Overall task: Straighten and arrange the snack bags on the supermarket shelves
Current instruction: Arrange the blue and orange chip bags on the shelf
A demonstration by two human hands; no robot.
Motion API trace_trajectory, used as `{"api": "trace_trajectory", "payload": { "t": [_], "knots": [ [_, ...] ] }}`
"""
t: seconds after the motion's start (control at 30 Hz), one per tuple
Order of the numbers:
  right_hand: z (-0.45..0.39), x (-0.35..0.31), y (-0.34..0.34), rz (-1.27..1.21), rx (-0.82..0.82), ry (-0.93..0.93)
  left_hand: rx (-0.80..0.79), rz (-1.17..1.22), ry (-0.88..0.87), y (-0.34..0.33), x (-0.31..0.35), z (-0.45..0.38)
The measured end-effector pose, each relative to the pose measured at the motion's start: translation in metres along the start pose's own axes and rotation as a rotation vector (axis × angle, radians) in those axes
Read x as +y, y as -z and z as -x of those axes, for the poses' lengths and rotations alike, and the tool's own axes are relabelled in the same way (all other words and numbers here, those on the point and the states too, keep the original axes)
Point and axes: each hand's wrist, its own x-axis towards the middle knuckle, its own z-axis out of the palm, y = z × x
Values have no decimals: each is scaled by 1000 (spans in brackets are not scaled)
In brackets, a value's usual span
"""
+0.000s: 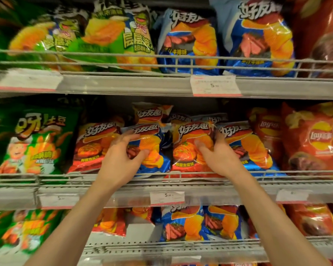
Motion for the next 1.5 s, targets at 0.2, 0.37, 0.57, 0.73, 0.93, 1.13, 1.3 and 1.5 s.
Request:
{"api": "trace_trajectory", "payload": {
  "t": [0.2,0.37,0.57,0.73,0.93,1.13,1.3,1.5],
  "knots": [
    [-10,6,0,-146,37,6,-25,-6,15,5,3,1],
    [-13,-2,17,-252,141,43,-9,-21,14,5,4,4],
    [-8,-14,29,-453,96,42,-28,97,58,8,6,3],
    [0,-24,26,-552,59,64,33,272,95,13,9,4],
    [13,-56,6,-566,20,131,102,449,123,25,31,12],
    [20,-87,-17,-632,-111,163,-120,505,207,41,48,13],
    [25,-107,-24,-657,-280,181,-70,484,248,56,40,18],
    [15,-88,-38,-284,-44,280,110,470,250,89,12,27]
  ]
}}
